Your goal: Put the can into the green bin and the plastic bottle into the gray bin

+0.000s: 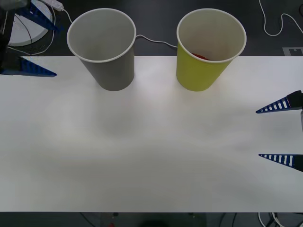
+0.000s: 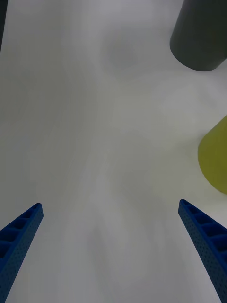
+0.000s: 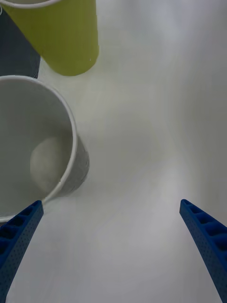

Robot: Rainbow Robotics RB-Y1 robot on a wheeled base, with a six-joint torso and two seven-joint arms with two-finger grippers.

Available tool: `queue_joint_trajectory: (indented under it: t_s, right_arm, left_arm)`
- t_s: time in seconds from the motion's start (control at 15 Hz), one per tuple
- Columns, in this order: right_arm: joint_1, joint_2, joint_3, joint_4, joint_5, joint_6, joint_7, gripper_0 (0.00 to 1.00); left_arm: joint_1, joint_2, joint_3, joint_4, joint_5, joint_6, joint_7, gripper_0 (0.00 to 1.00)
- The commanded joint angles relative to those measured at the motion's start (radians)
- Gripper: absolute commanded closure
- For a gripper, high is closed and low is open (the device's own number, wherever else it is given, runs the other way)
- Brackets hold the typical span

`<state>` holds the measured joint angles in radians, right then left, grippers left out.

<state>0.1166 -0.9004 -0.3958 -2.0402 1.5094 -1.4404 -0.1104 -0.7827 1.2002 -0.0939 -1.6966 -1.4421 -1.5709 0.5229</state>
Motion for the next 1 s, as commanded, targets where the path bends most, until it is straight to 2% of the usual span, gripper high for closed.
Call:
queue_joint_trajectory:
  t_s: [0.07, 0.2, 0.4, 0.6, 0.8, 1.0]
  right_arm:
    - [0.0, 0.0, 0.0, 0.0, 0.0, 0.0, 0.0, 0.0]
    - [0.0, 0.0, 0.0, 0.0, 0.0, 0.0, 0.0, 0.0]
    - [0.0, 0.0, 0.0, 0.0, 0.0, 0.0, 0.0, 0.0]
    - [0.0, 0.0, 0.0, 0.0, 0.0, 0.0, 0.0, 0.0]
    - [0.0, 0.0, 0.0, 0.0, 0.0, 0.0, 0.0, 0.0]
    - [0.0, 0.0, 0.0, 0.0, 0.0, 0.0, 0.0, 0.0]
  left_arm:
    - [0.174, -0.001, 0.14, -0.054, -0.012, 0.0, -0.112, 0.0]
    - [0.292, -0.001, 0.23, -0.092, -0.02, 0.0, -0.173, 0.0]
    - [0.41, -0.001, 0.306, -0.106, 0.002, 0.0, -0.25, 0.0]
    - [0.494, -0.01, 0.349, -0.106, 0.031, 0.0, -0.316, 0.0]
    - [0.56, -0.068, 0.411, -0.103, 0.04, 0.0, -0.348, 0.0]
    - [0.619, -0.087, 0.422, -0.094, 0.046, 0.0, -0.417, 0.0]
